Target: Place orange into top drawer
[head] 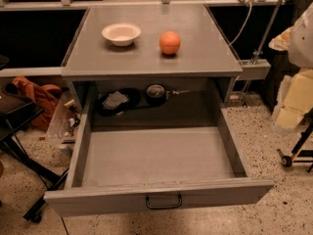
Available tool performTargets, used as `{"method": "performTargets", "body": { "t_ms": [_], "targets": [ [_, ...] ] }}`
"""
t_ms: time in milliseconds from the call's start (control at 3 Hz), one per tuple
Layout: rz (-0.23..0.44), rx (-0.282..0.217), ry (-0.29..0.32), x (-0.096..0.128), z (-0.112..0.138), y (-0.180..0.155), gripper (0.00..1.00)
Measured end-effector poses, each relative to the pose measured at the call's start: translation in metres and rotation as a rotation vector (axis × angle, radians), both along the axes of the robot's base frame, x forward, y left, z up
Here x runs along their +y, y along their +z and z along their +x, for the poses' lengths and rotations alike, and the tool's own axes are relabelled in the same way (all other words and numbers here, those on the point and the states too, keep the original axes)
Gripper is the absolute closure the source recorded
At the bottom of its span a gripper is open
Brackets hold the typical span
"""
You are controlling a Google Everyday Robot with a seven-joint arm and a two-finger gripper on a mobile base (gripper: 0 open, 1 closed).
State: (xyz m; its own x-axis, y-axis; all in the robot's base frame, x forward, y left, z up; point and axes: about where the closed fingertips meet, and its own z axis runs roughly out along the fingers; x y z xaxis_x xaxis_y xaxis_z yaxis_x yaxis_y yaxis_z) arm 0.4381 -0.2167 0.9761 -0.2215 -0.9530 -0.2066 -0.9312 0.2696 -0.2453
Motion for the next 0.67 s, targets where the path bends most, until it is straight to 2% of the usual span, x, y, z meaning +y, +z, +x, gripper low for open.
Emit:
{"method": "performTargets", "body": {
  "t_ms": [667],
  "targets": [
    [0.019,-0.012,-0.012,0.0007,0.0026,0.0026,0.00]
  ]
}}
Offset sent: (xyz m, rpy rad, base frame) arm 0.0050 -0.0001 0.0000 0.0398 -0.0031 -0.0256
